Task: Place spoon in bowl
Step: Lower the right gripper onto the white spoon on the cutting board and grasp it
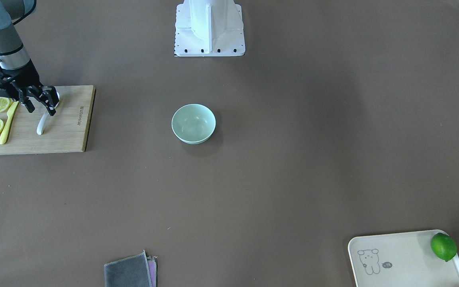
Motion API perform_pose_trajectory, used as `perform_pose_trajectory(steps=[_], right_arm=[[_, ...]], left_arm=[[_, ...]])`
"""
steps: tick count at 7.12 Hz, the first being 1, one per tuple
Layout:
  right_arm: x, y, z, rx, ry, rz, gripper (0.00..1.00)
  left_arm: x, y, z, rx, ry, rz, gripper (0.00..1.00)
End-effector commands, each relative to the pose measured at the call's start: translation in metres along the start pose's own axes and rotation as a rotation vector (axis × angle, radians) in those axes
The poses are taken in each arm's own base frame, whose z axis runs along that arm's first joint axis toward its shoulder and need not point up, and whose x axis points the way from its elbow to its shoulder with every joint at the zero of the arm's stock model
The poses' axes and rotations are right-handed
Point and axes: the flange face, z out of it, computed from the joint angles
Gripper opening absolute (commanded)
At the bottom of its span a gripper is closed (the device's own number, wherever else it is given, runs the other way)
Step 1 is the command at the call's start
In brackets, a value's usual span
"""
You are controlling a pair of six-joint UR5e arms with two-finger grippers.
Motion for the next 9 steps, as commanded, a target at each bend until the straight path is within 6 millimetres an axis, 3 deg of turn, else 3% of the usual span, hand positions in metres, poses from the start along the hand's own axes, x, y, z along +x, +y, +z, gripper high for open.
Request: perform_pose_trajectory(steps=[1, 5, 6, 7, 9], right_arm=[[-0.003, 0.008, 0.006, 0.011, 0.010, 0.013, 0.53], [-0.003, 0.008, 0.012, 0.022, 0.019, 0.010, 0.42], [-0.003, 0.008, 0.012, 0.028, 0.020, 0.012, 0.27], [-0.003, 0.007, 0.012, 0.037, 0.022, 0.011, 0.00], [-0.020, 0.005, 0.001, 0.038, -0.013, 0.007, 0.00]], left_arm=[[-0.001, 0.000, 0.000, -0.001, 0.000, -0.001, 0.99], [-0.001, 0.001, 0.001, -0.001, 0.001, -0.002, 0.99], [0.000, 0.000, 0.002, -0.002, 0.003, -0.002, 0.99], [0.001, 0.000, 0.002, -0.001, 0.003, -0.005, 0.99], [0.000, 0.000, 0.002, -0.001, 0.001, -0.006, 0.99]])
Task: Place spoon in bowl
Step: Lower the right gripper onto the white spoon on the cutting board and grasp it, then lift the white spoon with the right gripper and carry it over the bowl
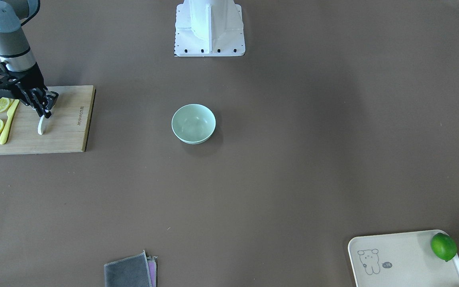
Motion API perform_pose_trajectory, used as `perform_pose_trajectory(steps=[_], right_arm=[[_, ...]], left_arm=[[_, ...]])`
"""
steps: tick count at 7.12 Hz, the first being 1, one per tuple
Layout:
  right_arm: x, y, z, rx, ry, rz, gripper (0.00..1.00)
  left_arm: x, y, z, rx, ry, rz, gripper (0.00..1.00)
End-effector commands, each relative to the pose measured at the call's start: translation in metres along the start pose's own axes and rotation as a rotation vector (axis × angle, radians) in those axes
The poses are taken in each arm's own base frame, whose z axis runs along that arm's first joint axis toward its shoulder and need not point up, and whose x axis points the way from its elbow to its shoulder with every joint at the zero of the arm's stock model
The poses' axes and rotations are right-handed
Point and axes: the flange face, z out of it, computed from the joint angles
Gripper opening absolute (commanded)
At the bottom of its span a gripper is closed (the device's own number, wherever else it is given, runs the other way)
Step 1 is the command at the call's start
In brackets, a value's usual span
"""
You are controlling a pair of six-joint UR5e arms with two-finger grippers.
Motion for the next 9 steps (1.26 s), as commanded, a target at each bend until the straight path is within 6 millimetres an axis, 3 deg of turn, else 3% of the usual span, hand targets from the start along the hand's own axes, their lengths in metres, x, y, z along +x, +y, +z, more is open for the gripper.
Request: perform_pose_trajectory(steps=[1, 2, 3, 4, 7, 8, 9], right_arm=[[-0.030, -0.005, -0.010, 0.005, -0.054, -0.004, 0.00], [-0.062, -0.011, -0.014, 0.004, -0.065, -0.002, 0.00], [-0.117, -0.021, -0.022, 0.001, -0.049, 0.062, 0.00], [-0.184, -0.025, -0.034, -0.013, -0.019, 0.118, 0.00], [-0.360, 0.009, -0.091, -0.046, 0.008, 0.216, 0.00], [-0.418, 0.012, -0.098, -0.049, 0.013, 0.261, 0.00], [-0.457, 0.011, -0.093, -0.037, 0.020, 0.281, 0.00]], left_arm=[[0.000, 0.000, 0.000, 0.000, 0.001, -0.001, 0.99], [-0.001, 0.003, 0.002, -0.003, 0.000, -0.004, 0.99], [-0.001, 0.003, 0.002, -0.003, 0.000, -0.004, 0.99], [-0.001, 0.004, 0.002, -0.003, 0.002, -0.004, 0.99], [-0.003, 0.010, 0.004, -0.009, 0.001, -0.009, 0.99], [-0.004, 0.011, 0.005, -0.011, 0.001, -0.010, 0.99], [-0.004, 0.011, 0.004, -0.011, 0.001, -0.010, 0.99]])
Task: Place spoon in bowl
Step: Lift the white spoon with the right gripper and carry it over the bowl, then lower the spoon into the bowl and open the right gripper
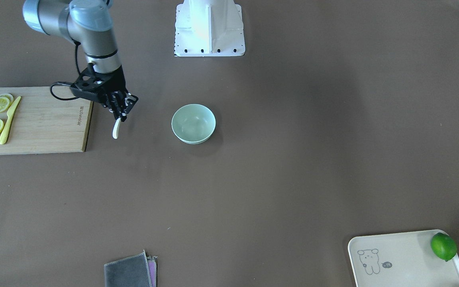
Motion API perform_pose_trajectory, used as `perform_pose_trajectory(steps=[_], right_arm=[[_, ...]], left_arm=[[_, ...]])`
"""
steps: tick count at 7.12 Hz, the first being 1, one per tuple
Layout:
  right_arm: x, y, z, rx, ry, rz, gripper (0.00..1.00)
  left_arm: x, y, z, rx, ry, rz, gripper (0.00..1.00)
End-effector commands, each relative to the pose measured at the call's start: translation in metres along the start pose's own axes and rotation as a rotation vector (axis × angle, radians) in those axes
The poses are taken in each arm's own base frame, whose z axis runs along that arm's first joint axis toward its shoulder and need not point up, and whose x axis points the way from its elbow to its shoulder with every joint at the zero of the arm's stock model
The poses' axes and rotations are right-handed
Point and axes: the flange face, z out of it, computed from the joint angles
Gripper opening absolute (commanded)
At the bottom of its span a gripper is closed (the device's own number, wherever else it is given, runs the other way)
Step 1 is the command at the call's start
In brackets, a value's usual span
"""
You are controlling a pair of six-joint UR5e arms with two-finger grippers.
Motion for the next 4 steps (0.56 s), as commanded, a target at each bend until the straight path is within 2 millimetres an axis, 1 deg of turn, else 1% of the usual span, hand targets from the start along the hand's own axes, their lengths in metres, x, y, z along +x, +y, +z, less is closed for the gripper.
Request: perform_pose_trajectory(steps=[1, 3, 4], right_arm=[[-0.0636, 0.0174, 0.0011, 0.016, 0.019, 0.039, 0.00], [-0.0629, 0.0134, 0.0026, 0.054, 0.016, 0.025, 0.00], [-0.0625, 0.0123, 0.0032, 0.065, 0.015, 0.017, 0.00]], left_arm=[[-0.0004, 0.0016, 0.0003, -0.001, 0.000, -0.001, 0.99], [0.0001, 0.0079, -0.0008, -0.002, 0.000, -0.002, 0.99], [0.0001, 0.0079, -0.0008, -0.002, 0.000, -0.002, 0.99]])
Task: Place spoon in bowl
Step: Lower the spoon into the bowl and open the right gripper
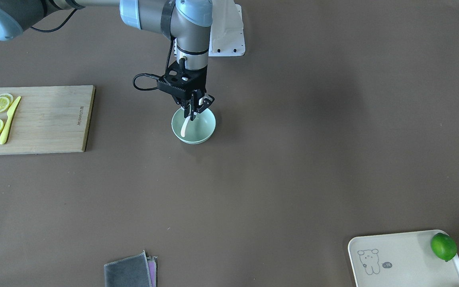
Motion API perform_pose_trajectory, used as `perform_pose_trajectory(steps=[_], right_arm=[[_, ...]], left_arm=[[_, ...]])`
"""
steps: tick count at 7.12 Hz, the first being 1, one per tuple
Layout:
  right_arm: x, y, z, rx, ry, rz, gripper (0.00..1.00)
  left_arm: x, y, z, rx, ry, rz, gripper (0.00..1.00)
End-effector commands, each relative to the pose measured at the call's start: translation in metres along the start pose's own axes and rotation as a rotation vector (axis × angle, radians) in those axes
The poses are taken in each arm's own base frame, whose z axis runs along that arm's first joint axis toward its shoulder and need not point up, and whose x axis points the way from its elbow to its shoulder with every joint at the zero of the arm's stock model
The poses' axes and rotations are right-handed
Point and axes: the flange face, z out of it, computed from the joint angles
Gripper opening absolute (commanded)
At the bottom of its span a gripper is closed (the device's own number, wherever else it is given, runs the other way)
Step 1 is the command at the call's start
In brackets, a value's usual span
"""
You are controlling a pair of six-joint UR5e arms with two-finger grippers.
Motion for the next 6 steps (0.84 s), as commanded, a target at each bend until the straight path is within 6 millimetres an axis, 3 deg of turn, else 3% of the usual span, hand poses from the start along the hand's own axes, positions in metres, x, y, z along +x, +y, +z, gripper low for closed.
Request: perform_pose_trajectory(steps=[1, 2, 3, 4, 5, 6], right_arm=[[0.000, -0.006, 0.002, 0.043, -0.003, -0.010, 0.44], [0.002, -0.009, 0.005, 0.057, 0.007, -0.069, 0.91], [0.002, -0.015, 0.004, 0.062, 0.006, -0.073, 1.00], [0.002, -0.024, 0.001, 0.068, 0.002, -0.088, 1.00], [0.005, -0.038, 0.002, 0.075, 0.010, -0.108, 1.00], [0.012, -0.065, 0.002, 0.064, 0.017, -0.158, 1.00]], left_arm=[[0.000, 0.002, 0.000, 0.000, 0.000, 0.000, 0.99], [0.000, 0.002, 0.000, 0.000, 0.000, 0.000, 0.99], [0.000, 0.002, 0.000, 0.000, 0.000, 0.000, 0.99], [-0.001, 0.002, 0.001, -0.003, 0.001, -0.001, 0.99], [-0.002, 0.003, 0.002, -0.005, 0.001, 0.000, 0.99], [-0.002, 0.003, 0.003, -0.012, 0.001, -0.001, 0.99]])
